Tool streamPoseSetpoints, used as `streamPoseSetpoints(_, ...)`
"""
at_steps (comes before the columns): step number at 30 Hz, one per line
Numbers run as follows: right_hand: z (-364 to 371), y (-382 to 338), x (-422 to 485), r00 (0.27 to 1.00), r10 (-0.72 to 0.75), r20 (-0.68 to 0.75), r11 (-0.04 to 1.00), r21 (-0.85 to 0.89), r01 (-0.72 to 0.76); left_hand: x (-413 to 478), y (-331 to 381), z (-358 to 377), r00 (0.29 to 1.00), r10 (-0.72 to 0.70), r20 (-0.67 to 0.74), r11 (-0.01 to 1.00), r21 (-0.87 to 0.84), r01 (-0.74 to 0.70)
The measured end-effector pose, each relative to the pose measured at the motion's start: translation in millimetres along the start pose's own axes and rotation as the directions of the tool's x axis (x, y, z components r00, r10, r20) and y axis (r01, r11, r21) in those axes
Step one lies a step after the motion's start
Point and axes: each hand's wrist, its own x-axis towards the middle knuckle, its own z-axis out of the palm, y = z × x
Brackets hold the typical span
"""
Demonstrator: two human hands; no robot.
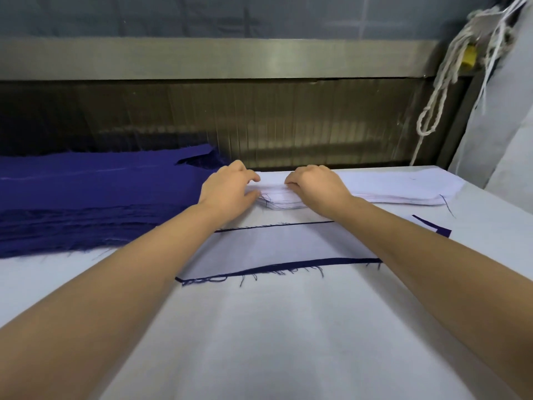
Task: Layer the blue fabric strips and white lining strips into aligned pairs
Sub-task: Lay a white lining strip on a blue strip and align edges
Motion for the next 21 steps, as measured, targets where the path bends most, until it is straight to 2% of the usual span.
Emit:
streamPoseSetpoints(8, -5, -1, 6, 0.976, 0.216, 0.009, 0.932, 0.296, -0.209, 15, 8, 6, 0.999, -0.008, -0.040, 0.998, -0.063, 0.005)
streamPoseSetpoints(11, -6, 2, 8, 0.961, 0.275, 0.024, 0.842, 0.477, -0.253, 18, 11, 4, 0.999, 0.000, -0.047, 0.998, -0.057, -0.003)
streamPoseSetpoints(15, -7, 6, 9, 0.951, 0.307, 0.030, 0.686, 0.686, -0.243, 21, 11, -2, 1.000, -0.013, -0.021, 0.991, -0.131, 0.010)
streamPoseSetpoints(17, -7, 6, 11, 0.951, 0.307, 0.030, 0.668, 0.705, -0.237, 22, 12, -4, 1.000, -0.012, 0.011, 0.985, -0.170, 0.013)
streamPoseSetpoints(21, -9, 5, 15, 0.958, 0.286, 0.009, 0.725, 0.651, -0.223, 23, 13, -7, 0.999, -0.034, -0.001, 0.965, -0.259, 0.032)
